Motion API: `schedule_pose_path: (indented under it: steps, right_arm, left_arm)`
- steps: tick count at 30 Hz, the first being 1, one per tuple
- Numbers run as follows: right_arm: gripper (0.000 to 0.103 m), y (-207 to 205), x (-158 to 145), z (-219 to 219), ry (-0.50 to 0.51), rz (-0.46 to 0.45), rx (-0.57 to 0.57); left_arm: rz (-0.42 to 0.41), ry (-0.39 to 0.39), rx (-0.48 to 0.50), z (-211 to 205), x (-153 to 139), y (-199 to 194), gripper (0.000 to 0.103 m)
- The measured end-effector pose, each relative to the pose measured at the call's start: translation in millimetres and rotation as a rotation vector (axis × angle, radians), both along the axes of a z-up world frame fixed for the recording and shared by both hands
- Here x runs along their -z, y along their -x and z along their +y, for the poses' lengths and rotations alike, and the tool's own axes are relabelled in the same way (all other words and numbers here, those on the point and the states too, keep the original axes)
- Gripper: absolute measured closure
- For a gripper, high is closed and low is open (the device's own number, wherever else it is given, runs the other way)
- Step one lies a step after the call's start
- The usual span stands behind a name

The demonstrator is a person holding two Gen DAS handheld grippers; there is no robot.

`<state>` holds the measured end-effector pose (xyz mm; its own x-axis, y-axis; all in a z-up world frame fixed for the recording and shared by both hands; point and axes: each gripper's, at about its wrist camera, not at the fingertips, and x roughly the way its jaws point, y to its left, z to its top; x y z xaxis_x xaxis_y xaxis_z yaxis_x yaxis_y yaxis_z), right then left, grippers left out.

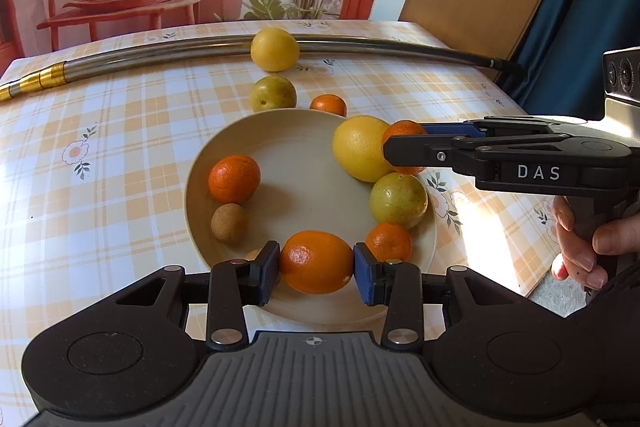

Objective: Organize fruits
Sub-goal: 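Lower the orange into the plate and open the left gripper while the right gripper holds the mandarin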

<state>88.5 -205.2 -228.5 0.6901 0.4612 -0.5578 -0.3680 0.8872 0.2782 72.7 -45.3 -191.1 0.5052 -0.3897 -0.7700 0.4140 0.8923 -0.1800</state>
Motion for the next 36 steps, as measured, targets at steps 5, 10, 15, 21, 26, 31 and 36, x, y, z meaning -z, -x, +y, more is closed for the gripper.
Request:
schedule_pose_path:
  steps: [5, 10, 15, 21, 26, 31, 36]
  right_arm:
    - [0.070, 0.9, 1.2, 0.7, 0.001, 0.002, -0.006]
    - [0.070, 0.5, 2.8, 1.3, 0.001, 0.006, -0.006]
    - [0.070, -1.4, 4.3, 2.0, 0.003, 0.013, -0.007]
    - [0.070, -1.9, 5.1, 2.3, 0.004, 0.015, -0.007]
    - [0.070, -1.9, 5.0, 2.6, 0.004, 0.015, -0.008]
    - [0.070, -2.1, 5.1, 3.7, 0.006, 0.016, -0.017]
    - [0.070, -2.2, 3.9, 12.3, 0.034, 0.022, -0.063]
  left_arm:
    - [0.028, -0.023, 0.019, -5.0, 5.6, -0.4, 0.061]
    - [0.050, -0.046, 0.020, -5.5, 12.6, -3.4, 0.061]
    - [0.059, -0.085, 0.031, -9.0, 18.8, -5.0, 0.061]
    - [0.054, -0.086, 0.025, -8.7, 18.7, -4.8, 0.061]
    - [0.041, -0.082, 0.013, -7.5, 15.9, -3.7, 0.061]
    - [0.011, -0.046, -0.015, 0.8, 6.9, -2.3, 0.060]
    - [-0.039, -0.010, -0.086, 16.5, -8.0, -1.6, 0.060]
